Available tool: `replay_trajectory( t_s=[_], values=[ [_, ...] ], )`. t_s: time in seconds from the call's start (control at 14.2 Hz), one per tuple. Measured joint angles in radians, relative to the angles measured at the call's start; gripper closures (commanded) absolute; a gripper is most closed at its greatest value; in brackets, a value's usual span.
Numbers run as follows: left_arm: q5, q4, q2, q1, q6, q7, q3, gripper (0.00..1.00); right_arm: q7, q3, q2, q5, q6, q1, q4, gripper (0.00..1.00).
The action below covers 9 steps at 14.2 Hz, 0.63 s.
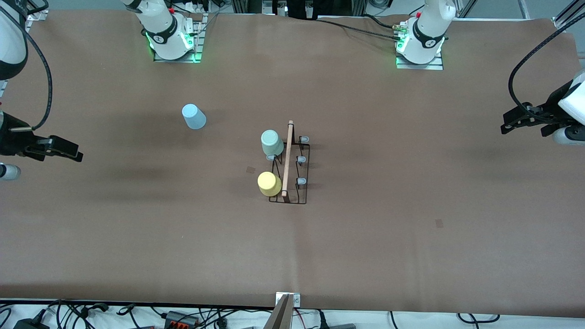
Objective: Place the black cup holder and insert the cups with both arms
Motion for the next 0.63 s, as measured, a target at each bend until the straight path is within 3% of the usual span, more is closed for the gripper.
replay_trajectory(
  t_s=[0.35,0.63],
  values=[
    [0.000,0.000,0.010,0.006,0.000,0.018,0.003,0.00,-0.006,-0.008,-0.027,-0.003,-0.048,-0.004,-0.029,0.00],
    [0.000,0.000,0.011,0.005,0.000,0.018,0.003,0.00,-0.007,-0.008,-0.135,-0.010,0.059,-0.006,-0.220,0.00]
  ],
)
